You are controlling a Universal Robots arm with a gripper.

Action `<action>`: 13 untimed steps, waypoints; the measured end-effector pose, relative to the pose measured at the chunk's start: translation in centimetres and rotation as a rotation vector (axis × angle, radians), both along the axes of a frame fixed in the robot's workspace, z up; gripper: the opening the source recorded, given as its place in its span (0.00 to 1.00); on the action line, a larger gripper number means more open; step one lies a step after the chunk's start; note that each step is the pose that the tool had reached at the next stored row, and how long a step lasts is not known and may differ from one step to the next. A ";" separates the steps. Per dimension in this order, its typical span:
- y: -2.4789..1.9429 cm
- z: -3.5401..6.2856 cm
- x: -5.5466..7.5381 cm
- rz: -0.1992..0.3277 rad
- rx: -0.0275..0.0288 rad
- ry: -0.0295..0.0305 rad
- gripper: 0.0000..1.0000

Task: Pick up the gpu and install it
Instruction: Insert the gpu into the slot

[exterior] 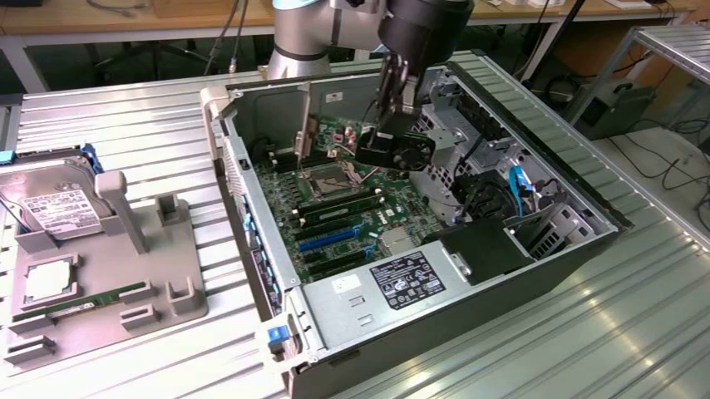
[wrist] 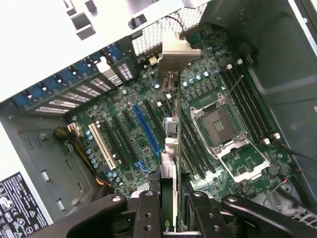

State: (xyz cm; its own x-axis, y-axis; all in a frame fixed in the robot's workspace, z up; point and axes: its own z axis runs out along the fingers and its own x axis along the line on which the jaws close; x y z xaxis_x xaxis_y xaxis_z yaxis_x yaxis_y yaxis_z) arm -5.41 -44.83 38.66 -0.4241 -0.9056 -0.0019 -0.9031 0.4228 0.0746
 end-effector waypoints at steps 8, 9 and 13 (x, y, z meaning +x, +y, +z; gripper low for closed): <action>0.00 -0.15 0.0 0.184 0.0008 -0.0036 0.26; -0.04 -0.21 0.0 0.196 0.0006 -0.0052 0.26; -0.54 -0.49 0.0 0.218 0.0005 -0.0089 0.26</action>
State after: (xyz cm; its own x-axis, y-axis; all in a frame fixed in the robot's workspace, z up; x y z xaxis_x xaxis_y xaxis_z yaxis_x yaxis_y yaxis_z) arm -5.44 -45.37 38.16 -0.2184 -0.9759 -0.0052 -0.9738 0.2176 0.0663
